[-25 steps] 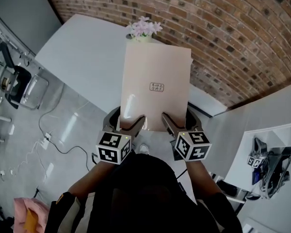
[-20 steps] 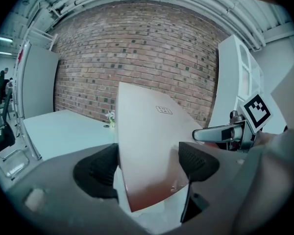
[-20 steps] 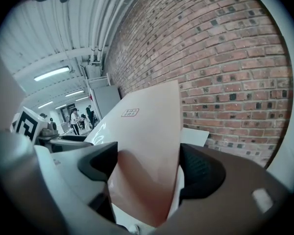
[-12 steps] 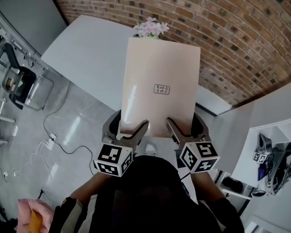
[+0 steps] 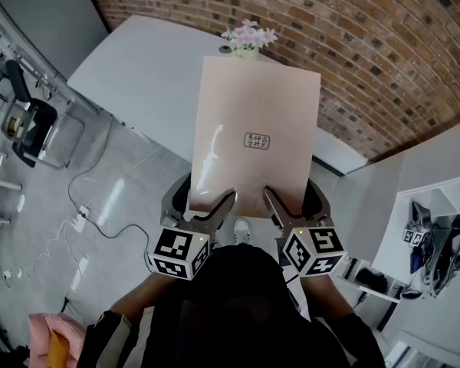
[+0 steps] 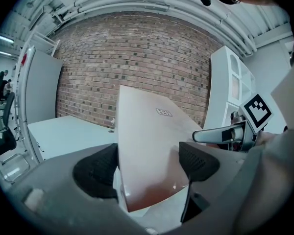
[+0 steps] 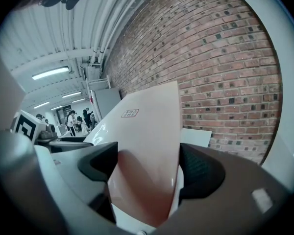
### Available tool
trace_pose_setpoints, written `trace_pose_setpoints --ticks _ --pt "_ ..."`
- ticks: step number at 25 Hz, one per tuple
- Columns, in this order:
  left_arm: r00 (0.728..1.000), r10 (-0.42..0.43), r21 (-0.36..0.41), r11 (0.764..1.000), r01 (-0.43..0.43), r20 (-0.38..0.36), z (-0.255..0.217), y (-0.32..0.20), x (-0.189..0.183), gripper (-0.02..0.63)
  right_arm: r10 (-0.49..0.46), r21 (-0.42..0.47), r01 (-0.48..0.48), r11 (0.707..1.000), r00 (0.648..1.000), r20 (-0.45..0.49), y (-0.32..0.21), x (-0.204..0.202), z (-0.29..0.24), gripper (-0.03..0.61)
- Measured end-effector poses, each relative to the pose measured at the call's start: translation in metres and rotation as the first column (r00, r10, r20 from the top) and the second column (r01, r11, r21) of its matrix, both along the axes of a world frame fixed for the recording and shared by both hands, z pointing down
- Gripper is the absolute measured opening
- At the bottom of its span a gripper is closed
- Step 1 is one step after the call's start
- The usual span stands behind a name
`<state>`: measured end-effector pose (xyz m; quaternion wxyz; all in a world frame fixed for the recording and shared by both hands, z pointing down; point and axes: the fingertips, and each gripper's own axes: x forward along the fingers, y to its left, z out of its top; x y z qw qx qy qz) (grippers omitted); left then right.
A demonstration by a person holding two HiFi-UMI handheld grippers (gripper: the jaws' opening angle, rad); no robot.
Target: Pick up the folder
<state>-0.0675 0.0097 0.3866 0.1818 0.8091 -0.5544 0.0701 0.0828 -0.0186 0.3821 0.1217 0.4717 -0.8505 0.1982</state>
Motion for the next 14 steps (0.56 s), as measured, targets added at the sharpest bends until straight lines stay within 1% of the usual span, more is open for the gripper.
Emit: trace_pose_setpoints --ticks 14 --pt "0.999 0.043 -0.003 0.999 -0.043 -0.023 0.003 0.013 0.003 0.396 0.043 -0.001 -0.043 0.999 0.999 -0.026 0.02 0.004 0.0 0.396"
